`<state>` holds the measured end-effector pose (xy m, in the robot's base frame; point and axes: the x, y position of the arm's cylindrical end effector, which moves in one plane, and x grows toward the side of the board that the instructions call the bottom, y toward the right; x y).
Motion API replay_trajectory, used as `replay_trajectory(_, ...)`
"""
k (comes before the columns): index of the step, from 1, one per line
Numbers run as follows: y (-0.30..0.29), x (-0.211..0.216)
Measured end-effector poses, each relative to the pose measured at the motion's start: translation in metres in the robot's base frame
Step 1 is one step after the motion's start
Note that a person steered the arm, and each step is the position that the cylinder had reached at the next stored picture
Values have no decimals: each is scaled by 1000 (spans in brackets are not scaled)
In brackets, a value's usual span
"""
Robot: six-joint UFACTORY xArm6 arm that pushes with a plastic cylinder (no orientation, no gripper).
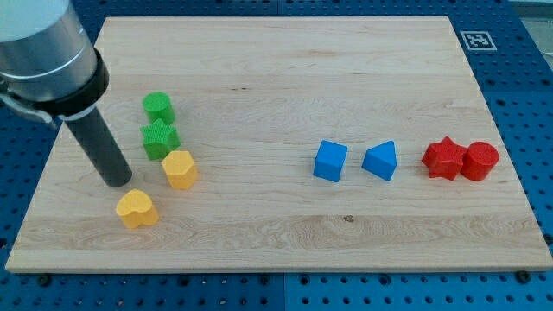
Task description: Separate the hexagon green star from line of blocks
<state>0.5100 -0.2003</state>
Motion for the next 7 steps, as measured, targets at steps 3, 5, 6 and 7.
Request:
replay_trajectory(3,19,-22)
replay_trajectory(5,83,-60)
replay_trajectory(6,95,-69)
replay_trajectory(7,91,-67)
